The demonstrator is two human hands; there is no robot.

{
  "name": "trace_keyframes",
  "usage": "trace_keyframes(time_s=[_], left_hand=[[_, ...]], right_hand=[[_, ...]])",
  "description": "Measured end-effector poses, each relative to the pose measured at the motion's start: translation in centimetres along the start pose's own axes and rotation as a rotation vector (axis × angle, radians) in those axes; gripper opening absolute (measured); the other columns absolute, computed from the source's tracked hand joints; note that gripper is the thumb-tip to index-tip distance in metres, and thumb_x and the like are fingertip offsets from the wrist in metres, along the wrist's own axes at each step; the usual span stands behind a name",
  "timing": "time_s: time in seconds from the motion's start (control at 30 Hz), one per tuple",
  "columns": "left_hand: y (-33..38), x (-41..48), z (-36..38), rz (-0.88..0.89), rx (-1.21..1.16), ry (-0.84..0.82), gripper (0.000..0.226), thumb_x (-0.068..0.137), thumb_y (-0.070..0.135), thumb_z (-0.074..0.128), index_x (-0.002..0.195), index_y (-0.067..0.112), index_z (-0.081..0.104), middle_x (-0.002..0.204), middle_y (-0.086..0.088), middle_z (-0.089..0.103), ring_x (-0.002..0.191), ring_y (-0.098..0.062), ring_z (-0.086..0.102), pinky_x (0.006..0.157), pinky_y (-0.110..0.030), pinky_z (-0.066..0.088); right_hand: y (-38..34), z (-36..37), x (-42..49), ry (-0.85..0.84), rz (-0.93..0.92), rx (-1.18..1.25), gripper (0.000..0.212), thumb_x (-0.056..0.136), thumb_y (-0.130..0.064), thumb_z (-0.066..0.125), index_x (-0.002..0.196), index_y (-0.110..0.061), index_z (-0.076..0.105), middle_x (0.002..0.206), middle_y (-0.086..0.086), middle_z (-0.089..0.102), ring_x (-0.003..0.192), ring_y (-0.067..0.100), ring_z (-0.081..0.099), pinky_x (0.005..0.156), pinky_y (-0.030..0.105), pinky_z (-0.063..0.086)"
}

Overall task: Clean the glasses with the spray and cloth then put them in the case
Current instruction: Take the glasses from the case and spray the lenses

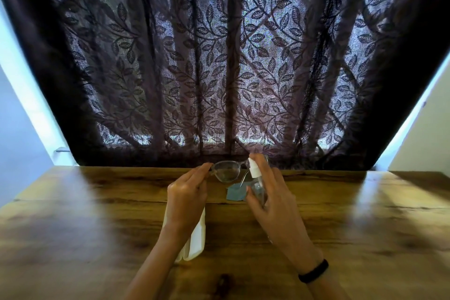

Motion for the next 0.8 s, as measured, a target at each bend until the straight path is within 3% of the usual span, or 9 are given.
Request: trace_keyframes(time_s=[0.1,0.23,0.33,0.5,0.57,0.63,0.67,0.73,0.8], left_hand=[[0.0,0.0,-0.1,-0.001,-0.006,0.004,0.024,0.073,-0.004,0.061,0.096,-0.002,0.068,0.084,-0.014,0.073,0.073,-0.02,0.071,0.06,-0.029,0.059],[0.1,0.0,-0.4,-0.004,-0.007,0.014,0.024,0.072,-0.005,0.06,0.095,-0.004,0.068,0.083,-0.016,0.073,0.072,-0.022,0.071,0.059,-0.031,0.059],[0.2,0.1,-0.6,-0.003,0.004,0.025,0.022,0.073,-0.004,0.059,0.093,-0.004,0.068,0.082,-0.017,0.073,0.07,-0.022,0.071,0.058,-0.03,0.059],[0.3,0.1,-0.6,-0.022,-0.001,0.022,0.023,0.073,-0.006,0.058,0.093,-0.004,0.069,0.08,-0.015,0.073,0.065,-0.02,0.071,0.054,-0.028,0.058],[0.3,0.2,-0.7,-0.025,0.0,0.02,0.024,0.07,-0.008,0.059,0.092,-0.004,0.069,0.08,-0.015,0.074,0.066,-0.02,0.071,0.055,-0.026,0.058],[0.2,0.2,-0.8,-0.022,0.005,0.019,0.024,0.07,-0.007,0.061,0.092,-0.004,0.069,0.081,-0.015,0.074,0.067,-0.02,0.071,0.057,-0.026,0.058],[0.2,0.2,-0.8,-0.025,0.008,0.019,0.024,0.07,-0.007,0.061,0.092,-0.004,0.069,0.081,-0.014,0.074,0.067,-0.019,0.071,0.057,-0.025,0.057],[0.0,0.2,-0.9,-0.038,0.007,0.02,0.023,0.07,-0.005,0.062,0.092,-0.004,0.069,0.081,-0.014,0.074,0.067,-0.019,0.071,0.057,-0.025,0.057],[0.0,0.1,-0.9,-0.052,0.004,0.022,0.023,0.071,-0.005,0.062,0.092,-0.004,0.069,0.081,-0.015,0.074,0.067,-0.02,0.071,0.058,-0.026,0.057]], right_hand=[[0.7,-0.7,0.1,0.051,0.026,-0.016,0.068,0.091,-0.023,0.05,0.131,-0.056,0.006,0.097,-0.004,0.045,0.053,0.008,0.046,0.048,0.014,0.045],[2.5,-2.1,0.5,0.1,0.101,-0.082,0.063,0.09,-0.019,0.053,0.14,-0.033,0.018,0.096,0.001,0.048,0.054,0.007,0.045,0.042,0.017,0.041],[3.3,-2.9,0.5,0.136,0.105,-0.111,0.066,0.088,-0.016,0.056,0.137,-0.039,0.018,0.096,0.0,0.047,0.055,0.007,0.044,0.043,0.015,0.034],[4.8,-3.6,-0.4,0.258,0.143,-0.004,0.066,0.088,-0.021,0.056,0.137,-0.041,0.018,0.095,0.003,0.048,0.055,0.007,0.044,0.049,0.012,0.043],[6.2,-3.2,-0.8,0.273,0.219,0.089,0.071,0.087,-0.031,0.054,0.142,-0.036,0.01,0.105,0.012,0.053,0.063,0.007,0.051,0.053,0.013,0.044],[7.9,-2.6,-1.1,0.259,0.304,0.162,0.077,0.084,-0.033,0.056,0.144,-0.026,0.007,0.129,0.013,0.048,0.089,0.014,0.059,0.071,0.021,0.051],[8.7,-2.3,-1.3,0.25,0.342,0.187,0.077,0.084,-0.031,0.058,0.144,-0.021,0.01,0.128,0.01,0.048,0.096,0.018,0.057,0.074,0.02,0.05],[10.2,-1.7,-1.7,0.227,0.409,0.236,0.075,0.083,-0.021,0.062,0.142,-0.014,0.016,0.101,0.0,0.054,0.085,0.016,0.056,0.067,0.01,0.047],[11.6,-0.8,-2.2,0.185,0.48,0.301,0.075,0.082,-0.009,0.064,0.141,-0.012,0.018,0.089,0.001,0.051,0.081,0.017,0.056,0.071,0.014,0.05]])
Point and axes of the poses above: each hand's wrist, its own x-axis towards the middle knuckle, its own z-axis out of the palm, y = z × x, the point moved 7 cm from there along x, towards the middle knuckle
